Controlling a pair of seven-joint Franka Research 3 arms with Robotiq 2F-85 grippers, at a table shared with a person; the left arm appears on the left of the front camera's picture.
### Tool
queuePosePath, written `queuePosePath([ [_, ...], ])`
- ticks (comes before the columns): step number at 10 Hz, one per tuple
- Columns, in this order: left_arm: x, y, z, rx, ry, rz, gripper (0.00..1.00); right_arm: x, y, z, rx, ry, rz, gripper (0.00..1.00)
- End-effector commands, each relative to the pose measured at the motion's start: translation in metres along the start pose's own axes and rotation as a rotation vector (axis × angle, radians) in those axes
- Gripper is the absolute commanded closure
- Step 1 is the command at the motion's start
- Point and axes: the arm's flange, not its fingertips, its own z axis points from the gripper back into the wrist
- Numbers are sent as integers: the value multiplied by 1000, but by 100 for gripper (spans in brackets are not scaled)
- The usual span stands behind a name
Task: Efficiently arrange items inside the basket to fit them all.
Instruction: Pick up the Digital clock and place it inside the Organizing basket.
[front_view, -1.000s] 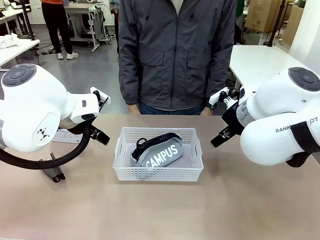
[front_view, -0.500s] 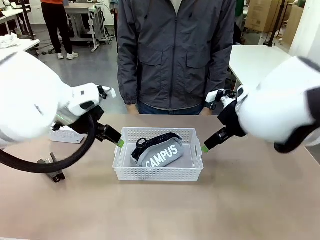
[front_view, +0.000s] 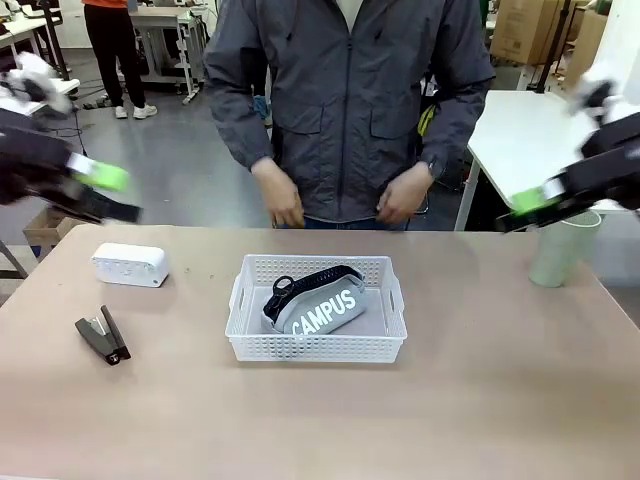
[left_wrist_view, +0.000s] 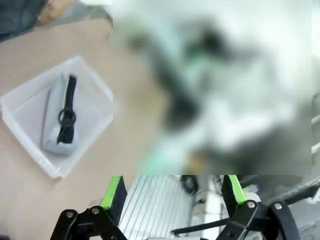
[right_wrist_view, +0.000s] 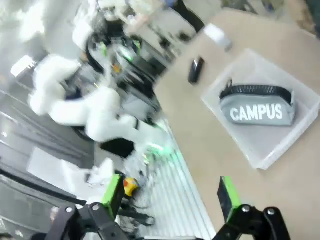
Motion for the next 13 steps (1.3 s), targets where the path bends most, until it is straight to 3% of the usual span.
queuePosePath([
  [1,-45,13,68,-15,-269,45,0,-37,-20,65,-49,-259,-65,0],
  [3,-93,12,114,-4,-509,32,0,-81,-29,119,-82,-485,-131,0],
  [6,-136,36,134,11,-742,165,0,-139,-66,166,-102,-770,-297,0],
  [8,-139,45,128,71,-798,247,0,-159,-72,172,-206,-840,-349,0],
  [11,-125,41,114,125,-776,268,0,-152,-78,166,-299,-823,-372,0],
  [12,-124,38,109,232,-767,302,0,-145,-93,230,-196,-812,-388,0],
  [13,-87,83,211,83,-757,277,0,-145,-93,230,-196,-812,-388,0],
])
